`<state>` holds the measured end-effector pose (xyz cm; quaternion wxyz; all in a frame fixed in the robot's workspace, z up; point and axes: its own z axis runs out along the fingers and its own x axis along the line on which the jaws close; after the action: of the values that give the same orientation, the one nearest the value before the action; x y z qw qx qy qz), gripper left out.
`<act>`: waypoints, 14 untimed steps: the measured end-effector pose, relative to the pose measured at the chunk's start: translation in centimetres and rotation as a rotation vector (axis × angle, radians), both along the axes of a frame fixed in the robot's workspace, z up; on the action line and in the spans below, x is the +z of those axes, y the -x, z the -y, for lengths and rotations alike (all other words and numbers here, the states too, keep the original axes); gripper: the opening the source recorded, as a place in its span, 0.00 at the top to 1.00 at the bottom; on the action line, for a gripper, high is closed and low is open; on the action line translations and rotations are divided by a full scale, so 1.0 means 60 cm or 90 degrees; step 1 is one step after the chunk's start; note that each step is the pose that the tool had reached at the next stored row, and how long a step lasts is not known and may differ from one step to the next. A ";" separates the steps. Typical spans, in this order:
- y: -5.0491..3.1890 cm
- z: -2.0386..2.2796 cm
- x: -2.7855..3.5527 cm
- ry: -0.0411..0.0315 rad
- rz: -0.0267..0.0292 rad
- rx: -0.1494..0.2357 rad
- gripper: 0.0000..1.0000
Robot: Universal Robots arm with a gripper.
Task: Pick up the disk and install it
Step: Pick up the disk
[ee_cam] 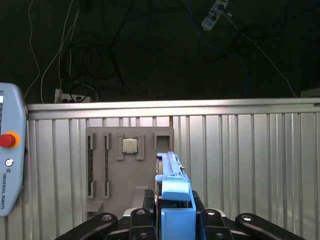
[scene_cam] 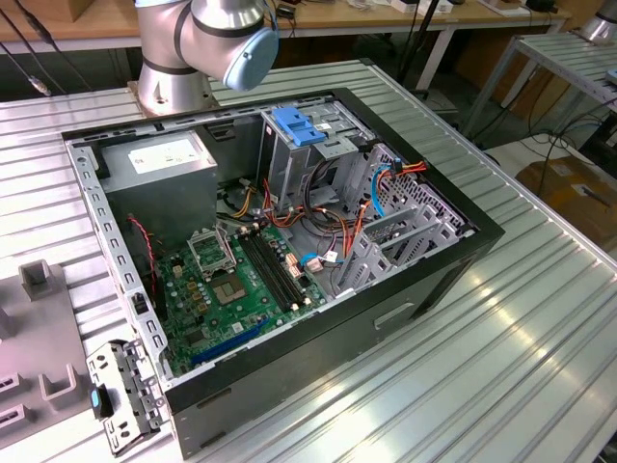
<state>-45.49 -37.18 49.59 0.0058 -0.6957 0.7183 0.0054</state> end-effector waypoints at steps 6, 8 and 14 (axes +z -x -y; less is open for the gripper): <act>-0.012 -0.0001 0.000 0.0000 0.0000 0.000 0.63; -0.017 -0.0001 0.000 0.0000 0.0000 0.000 0.63; -0.028 -0.0001 0.000 0.0000 0.0000 0.000 0.63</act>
<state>-43.81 -37.18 49.60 0.0057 -0.6957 0.7183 0.0055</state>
